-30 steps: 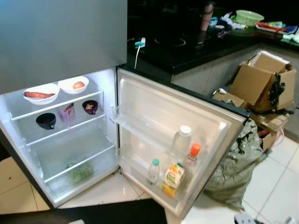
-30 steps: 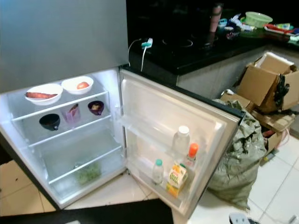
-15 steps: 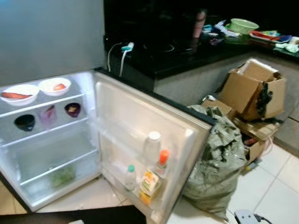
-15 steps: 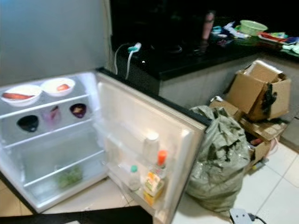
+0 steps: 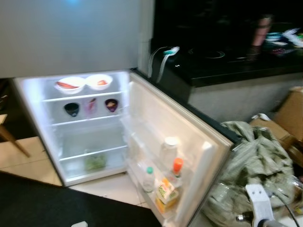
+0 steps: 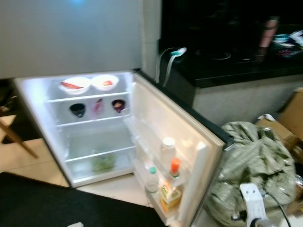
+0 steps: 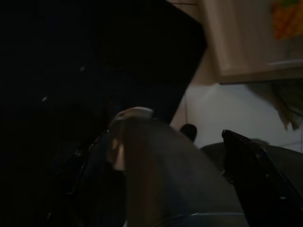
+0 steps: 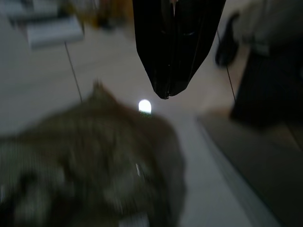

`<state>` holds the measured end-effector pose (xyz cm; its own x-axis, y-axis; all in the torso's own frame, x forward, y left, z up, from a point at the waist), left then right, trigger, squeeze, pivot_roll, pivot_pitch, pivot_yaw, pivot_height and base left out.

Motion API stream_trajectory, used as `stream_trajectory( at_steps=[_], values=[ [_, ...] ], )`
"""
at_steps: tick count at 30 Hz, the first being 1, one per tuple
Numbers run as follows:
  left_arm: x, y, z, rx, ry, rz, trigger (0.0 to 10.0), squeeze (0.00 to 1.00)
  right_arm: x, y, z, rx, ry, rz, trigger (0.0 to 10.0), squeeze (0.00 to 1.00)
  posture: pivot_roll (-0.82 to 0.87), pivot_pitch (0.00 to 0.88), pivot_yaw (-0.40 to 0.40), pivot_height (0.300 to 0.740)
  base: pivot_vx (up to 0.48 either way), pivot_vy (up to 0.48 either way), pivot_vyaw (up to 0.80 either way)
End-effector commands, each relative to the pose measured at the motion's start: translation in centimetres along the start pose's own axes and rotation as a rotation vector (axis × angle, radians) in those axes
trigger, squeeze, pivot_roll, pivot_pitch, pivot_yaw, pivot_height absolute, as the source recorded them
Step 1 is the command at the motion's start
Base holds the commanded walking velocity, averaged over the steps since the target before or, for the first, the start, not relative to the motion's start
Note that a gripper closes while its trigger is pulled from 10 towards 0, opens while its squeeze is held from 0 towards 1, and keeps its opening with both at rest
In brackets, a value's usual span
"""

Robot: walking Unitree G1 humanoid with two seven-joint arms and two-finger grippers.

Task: Restocking fridge

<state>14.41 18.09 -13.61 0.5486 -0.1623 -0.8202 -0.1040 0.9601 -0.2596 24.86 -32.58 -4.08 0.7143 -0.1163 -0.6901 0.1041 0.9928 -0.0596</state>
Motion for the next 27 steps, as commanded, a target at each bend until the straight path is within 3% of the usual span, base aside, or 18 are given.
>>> stream_trajectory(
  at_steps=[1, 9, 17, 20, 24, 27],
  values=[
    [-0.3, 0.4, -0.9, -0.01, 0.032, 0.014, 10.0, 0.0, -0.3, -1.4, 1.5, 0.028, -0.067, -0.043, 10.0, 0.0, -0.11, 0.0, -0.056, 0.74, 0.0, 0.0, 0.77],
    [-0.2, 0.2, -1.0, -0.015, 0.032, 0.009, 10.0, 0.0, -1.0, -4.0, 5.8, 0.088, -0.219, -0.147, 10.0, 0.0, -0.11, 0.0, -0.059, 0.74, 0.0, 0.0, 0.78],
    [-0.2, 0.1, -1.0, -0.017, 0.031, 0.007, 10.0, 0.0, -1.2, -4.1, 6.8, 0.183, -0.281, -0.126, 10.0, 0.0, -0.1, 0.0, -0.061, 0.74, 0.0, 0.0, 0.1],
    [-0.2, 0.1, -1.0, -0.016, 0.03, 0.007, 10.0, 0.0, -1.2, -2.4, 7.8, 0.304, -0.363, 0.067, 10.0, 0.0, -0.1, 0.0, -0.058, 0.74, 0.0, 0.0, 0.0],
    [-0.2, 0.1, -1.0, -0.013, 0.03, 0.007, 10.0, 0.0, -1.4, -1.5, 8.1, 0.304, -0.388, 0.163, 10.0, 0.0, -0.11, 0.0, -0.056, 0.74, 0.0, 0.0, 0.0],
    [-0.2, 0.2, -0.8, -0.008, 0.028, 0.007, 10.0, 0.0, -1.7, 0.0, 8.5, 0.295, -0.411, 0.313, 10.0, 0.0, -0.11, 0.0, -0.055, 0.74, 0.0, 0.0, 0.0]
  ],
)
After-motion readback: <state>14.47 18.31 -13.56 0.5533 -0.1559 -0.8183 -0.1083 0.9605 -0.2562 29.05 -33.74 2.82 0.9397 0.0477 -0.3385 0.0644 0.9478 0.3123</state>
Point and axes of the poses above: a point about 5 cm out from each wrist's last joint towards the gripper, its own x axis pointing out of the wrist towards the gripper, its own z axis along the axis of the wrist's last joint, y = z × x, the point moved 4 cm from there along x, pointing out of the wrist towards the gripper, and after that the axes turned 5 degrees about x, right-handed, at the moved point
